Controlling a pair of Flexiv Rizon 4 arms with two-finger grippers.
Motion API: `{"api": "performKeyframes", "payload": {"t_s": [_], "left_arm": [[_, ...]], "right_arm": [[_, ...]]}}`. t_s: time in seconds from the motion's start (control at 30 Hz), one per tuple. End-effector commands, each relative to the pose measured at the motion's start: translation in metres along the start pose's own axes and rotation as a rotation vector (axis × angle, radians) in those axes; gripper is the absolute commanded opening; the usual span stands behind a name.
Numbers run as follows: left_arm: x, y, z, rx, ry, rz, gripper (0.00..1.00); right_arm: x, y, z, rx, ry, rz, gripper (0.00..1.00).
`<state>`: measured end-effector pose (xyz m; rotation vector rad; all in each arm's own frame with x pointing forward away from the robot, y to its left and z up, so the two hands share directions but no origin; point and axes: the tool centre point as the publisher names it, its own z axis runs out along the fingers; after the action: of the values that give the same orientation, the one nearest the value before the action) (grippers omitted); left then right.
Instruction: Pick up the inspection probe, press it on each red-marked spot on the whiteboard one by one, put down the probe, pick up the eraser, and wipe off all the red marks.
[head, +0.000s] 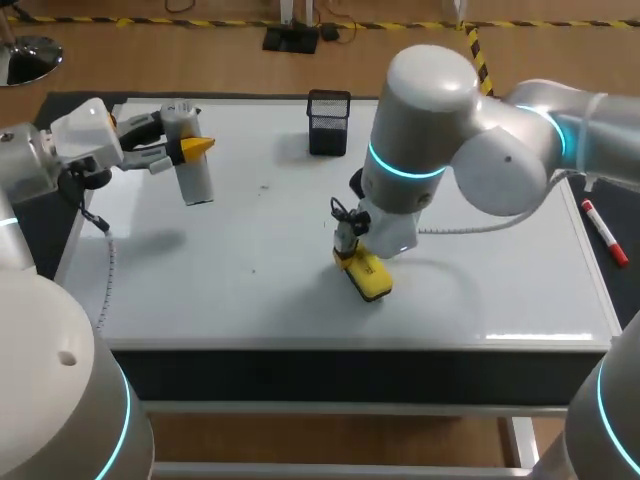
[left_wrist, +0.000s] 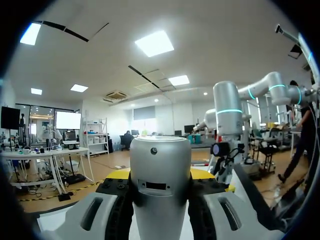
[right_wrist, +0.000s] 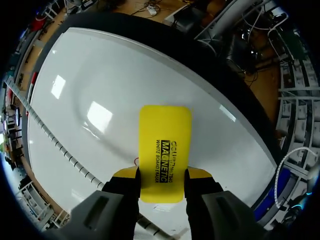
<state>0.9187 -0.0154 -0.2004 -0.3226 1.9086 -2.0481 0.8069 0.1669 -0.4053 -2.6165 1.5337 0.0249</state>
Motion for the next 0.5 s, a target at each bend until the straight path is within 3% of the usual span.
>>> {"api": "performKeyframes", "payload": {"t_s": [0.03,0.5], "left_arm": [[0.000,0.000,0.000,0.003,0.000,0.000,0.00],[0.000,0.000,0.000,0.003,0.000,0.000,0.00]], "right_arm": [[-0.006,-0.008,0.011,-0.021,0.017,-0.002,0.00],[0.003,-0.007,0.025,-0.048,0.026,0.006,0.00]]}}
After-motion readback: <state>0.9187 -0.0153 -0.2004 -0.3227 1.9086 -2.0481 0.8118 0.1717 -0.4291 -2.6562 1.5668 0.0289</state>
